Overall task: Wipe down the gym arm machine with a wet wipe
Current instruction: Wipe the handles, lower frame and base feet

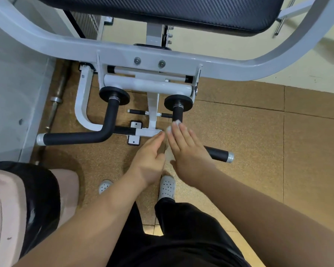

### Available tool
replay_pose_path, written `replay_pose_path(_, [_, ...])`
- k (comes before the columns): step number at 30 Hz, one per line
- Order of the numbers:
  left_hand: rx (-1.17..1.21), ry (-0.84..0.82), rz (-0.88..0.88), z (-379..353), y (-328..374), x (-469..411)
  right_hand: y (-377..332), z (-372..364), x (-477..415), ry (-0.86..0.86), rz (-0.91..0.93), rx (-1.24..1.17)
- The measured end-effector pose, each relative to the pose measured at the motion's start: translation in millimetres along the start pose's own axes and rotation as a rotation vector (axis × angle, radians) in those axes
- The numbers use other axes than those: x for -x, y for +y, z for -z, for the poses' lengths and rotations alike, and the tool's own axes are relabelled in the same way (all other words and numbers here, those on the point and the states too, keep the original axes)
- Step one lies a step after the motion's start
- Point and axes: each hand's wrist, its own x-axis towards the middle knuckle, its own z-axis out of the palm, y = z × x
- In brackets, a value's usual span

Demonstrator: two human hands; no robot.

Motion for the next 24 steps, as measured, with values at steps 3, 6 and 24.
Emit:
replay_pose_path(3, [0.061,-0.057,0.009,-1,3,-5,2,-17,27,0.025,0.033,0.08])
replay_pose_path(6, [0.119,-0.078,-0.025,-4,9,-9,2,-12,8,-0.019,0.04,0.094])
replay_pose_path(24, [-0.425,-0.071,-0.168,-23,29,13,6,-39,59,0.104,-0.091,0.05])
